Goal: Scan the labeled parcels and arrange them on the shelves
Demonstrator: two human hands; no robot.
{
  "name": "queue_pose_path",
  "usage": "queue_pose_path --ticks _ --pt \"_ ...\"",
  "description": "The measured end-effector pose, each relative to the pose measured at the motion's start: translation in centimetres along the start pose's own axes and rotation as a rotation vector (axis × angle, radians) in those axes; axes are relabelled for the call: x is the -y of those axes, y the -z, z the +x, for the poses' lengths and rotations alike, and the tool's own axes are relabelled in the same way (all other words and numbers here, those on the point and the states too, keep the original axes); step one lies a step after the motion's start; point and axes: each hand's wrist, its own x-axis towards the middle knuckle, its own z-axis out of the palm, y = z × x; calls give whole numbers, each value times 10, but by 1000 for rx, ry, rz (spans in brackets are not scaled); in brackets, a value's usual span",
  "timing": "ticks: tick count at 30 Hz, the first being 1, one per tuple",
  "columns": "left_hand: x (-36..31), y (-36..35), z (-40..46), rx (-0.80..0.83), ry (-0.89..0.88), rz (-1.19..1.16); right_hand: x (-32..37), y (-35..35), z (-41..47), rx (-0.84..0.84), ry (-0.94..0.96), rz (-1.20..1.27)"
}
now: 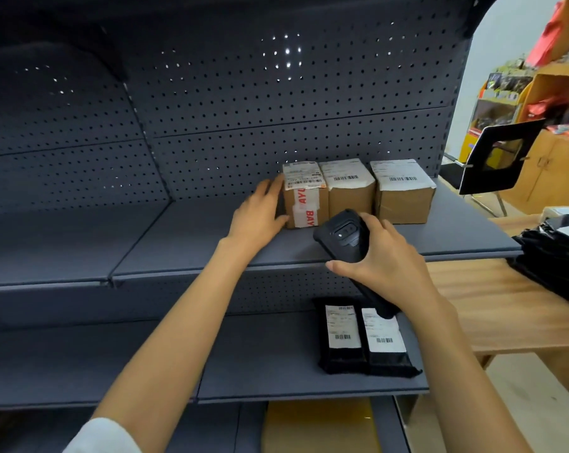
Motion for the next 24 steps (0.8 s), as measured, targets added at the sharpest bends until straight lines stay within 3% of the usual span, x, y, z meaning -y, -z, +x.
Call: queue_pose_path --ticks 8,15,24 --pt "94 40 -93 -125 50 133 75 -49 11 168 204 77" --pt "188 84 -197 -252 307 224 174 -109 1 316 442 139" --pt "310 112 -333 -259 669 300 320 -224 -38 575 723 135"
